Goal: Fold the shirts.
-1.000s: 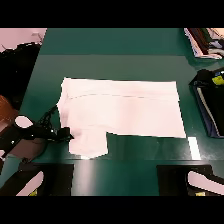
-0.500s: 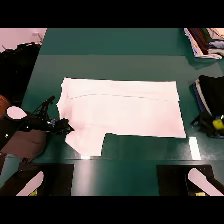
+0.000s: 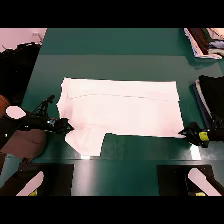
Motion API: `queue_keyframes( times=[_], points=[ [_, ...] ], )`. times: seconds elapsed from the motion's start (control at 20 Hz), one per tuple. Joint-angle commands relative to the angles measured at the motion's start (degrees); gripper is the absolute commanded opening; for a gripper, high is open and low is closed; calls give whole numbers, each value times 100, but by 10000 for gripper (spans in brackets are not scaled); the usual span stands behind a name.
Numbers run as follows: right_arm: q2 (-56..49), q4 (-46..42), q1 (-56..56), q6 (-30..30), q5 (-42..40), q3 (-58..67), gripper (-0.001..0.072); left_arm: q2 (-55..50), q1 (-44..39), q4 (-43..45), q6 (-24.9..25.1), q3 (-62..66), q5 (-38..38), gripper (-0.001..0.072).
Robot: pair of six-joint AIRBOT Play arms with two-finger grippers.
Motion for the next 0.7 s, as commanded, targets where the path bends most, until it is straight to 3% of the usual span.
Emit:
queue_keyframes(
  times=[0.0,0.1,0.15,0.35,0.65],
  points=[
    [-7,48,487,-15,-428,111,187,7,0,50,7,7,4,24],
    [-4,-173,750,-22,-356,389,32,15,0,177,61,9,-28,23],
    [-4,-319,872,-22,-219,577,18,72,0,236,48,9,-87,22],
    [9,-988,1285,-20,597,1296,17,1045,0,857,-494,9,-354,22],
    [1283,-1512,1499,-11,1628,1429,16,2299,0,874,-1145,63,-2059,22]
  ],
)
